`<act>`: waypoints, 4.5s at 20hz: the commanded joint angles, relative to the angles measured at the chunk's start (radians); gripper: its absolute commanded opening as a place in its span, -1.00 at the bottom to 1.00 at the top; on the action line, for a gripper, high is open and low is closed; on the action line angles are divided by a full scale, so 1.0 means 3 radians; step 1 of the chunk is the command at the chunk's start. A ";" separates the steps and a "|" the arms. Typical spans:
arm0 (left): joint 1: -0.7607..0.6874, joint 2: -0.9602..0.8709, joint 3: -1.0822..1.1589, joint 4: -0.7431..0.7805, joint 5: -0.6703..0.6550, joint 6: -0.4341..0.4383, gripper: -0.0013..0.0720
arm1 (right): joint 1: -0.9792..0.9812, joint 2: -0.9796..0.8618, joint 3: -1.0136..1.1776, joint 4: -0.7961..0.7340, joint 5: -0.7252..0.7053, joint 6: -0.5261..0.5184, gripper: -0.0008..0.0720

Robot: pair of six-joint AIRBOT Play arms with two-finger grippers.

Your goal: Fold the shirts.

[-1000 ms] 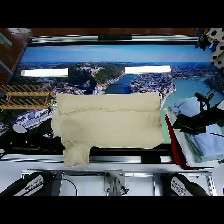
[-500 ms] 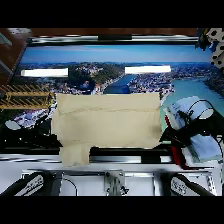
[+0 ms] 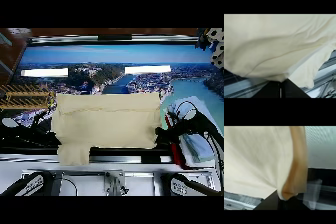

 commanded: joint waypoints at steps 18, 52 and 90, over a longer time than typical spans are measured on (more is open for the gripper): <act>-0.0003 -0.1064 0.2209 -0.0326 0.0347 -0.0366 -0.87 | 0.0359 -0.0360 0.1865 -0.0130 -0.1057 0.0528 -0.81; -0.0216 -0.1846 0.3344 -0.0413 -0.0032 -0.0451 0.29 | 0.0356 -0.1294 0.2007 -0.0271 -0.1293 0.0520 0.87; -0.2918 -0.2520 0.3344 -0.1808 0.1933 -0.0902 -0.87 | 0.0716 0.0996 0.2345 0.0646 -0.0020 0.0549 -0.80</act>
